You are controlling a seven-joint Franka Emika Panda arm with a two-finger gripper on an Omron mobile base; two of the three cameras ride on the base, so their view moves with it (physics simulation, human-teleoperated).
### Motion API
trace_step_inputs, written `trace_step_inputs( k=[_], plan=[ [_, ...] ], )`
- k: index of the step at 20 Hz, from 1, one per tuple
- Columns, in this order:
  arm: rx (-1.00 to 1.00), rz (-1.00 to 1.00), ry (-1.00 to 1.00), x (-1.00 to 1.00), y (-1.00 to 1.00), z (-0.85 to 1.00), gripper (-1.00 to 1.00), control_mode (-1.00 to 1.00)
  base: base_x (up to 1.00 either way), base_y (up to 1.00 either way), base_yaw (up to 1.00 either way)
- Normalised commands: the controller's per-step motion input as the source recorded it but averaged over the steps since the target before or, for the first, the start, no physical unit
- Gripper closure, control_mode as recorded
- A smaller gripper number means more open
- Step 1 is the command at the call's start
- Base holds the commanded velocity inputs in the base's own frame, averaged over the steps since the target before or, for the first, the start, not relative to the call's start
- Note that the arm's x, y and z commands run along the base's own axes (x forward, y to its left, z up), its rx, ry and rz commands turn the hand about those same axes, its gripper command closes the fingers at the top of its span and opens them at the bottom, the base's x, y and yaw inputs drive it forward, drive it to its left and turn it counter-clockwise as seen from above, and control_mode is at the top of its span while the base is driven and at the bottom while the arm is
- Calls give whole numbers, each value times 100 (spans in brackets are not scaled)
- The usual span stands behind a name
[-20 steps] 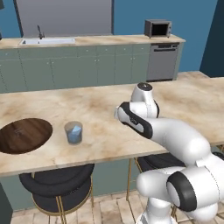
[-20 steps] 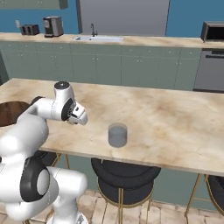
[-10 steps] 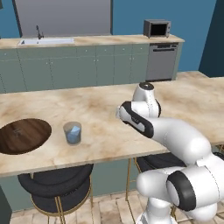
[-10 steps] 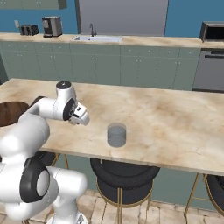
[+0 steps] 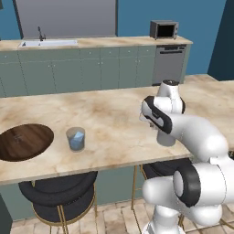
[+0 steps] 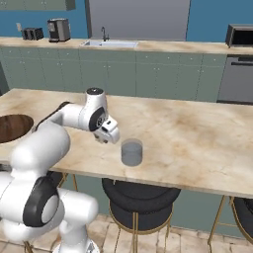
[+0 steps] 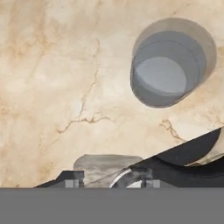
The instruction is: There are four ice cubes in the ice bowl. Place two ice cubes in each glass of water.
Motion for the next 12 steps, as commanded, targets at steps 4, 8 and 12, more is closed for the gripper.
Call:
trace_step_inputs(
  k=[4, 8, 12],
  plan=[
    [0, -11, 7, 6, -65, 0, 100, -100, 0, 0, 0],
    [-1, -12, 5, 18, -67, -2, 100, -100, 0, 0, 0],
    [0, -9, 3, 28, -67, -3, 100, -100, 0, 0, 0]
  ],
)
